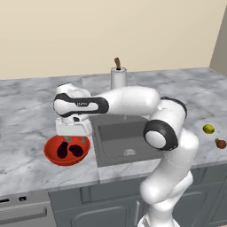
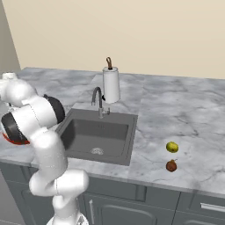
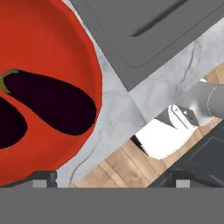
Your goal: There is a mixed pile of frozen fruits and vegetables on the counter. Locate all the frozen vegetables and place the items in a bowl on the counter. Take all the frozen fruits and defrost them in a running sink.
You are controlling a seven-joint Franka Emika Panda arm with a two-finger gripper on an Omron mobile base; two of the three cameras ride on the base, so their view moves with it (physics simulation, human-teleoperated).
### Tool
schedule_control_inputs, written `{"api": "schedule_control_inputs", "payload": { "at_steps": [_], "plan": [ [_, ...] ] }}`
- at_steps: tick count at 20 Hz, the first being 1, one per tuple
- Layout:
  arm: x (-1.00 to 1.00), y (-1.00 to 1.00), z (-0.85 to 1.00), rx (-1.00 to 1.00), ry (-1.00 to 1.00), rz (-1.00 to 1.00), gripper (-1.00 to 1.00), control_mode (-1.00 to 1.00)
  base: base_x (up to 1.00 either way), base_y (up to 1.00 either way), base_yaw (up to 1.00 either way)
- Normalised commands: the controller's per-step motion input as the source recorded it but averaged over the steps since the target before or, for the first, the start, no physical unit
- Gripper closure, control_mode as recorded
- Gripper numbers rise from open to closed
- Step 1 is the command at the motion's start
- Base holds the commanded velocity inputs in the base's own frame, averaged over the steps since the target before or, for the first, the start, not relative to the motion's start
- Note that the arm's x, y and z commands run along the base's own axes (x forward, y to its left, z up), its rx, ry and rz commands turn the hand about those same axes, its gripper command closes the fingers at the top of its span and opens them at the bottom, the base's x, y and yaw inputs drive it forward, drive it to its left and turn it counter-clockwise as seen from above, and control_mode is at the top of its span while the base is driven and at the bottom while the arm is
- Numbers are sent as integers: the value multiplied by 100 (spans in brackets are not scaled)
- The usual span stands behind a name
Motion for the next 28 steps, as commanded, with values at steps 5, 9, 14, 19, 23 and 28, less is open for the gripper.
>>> {"api": "schedule_control_inputs", "payload": {
  "at_steps": [5, 9, 14, 19, 23, 28],
  "plan": [
    [-46, -100, 0, 23, 1, 0, -100, -100, 0, 0, 0],
    [36, -100, 5, 10, 7, 5, -100, -100, 0, 0, 0],
    [0, -69, 1, 8, -5, 44, -100, -100, 0, 0, 0],
    [-3, -35, 2, 3, -9, 86, -100, -100, 0, 0, 0],
    [6, -44, 1, 0, -4, 35, -100, -100, 0, 0, 0],
    [28, -75, -2, 11, -5, 7, -100, -100, 0, 0, 0]
  ]
}}
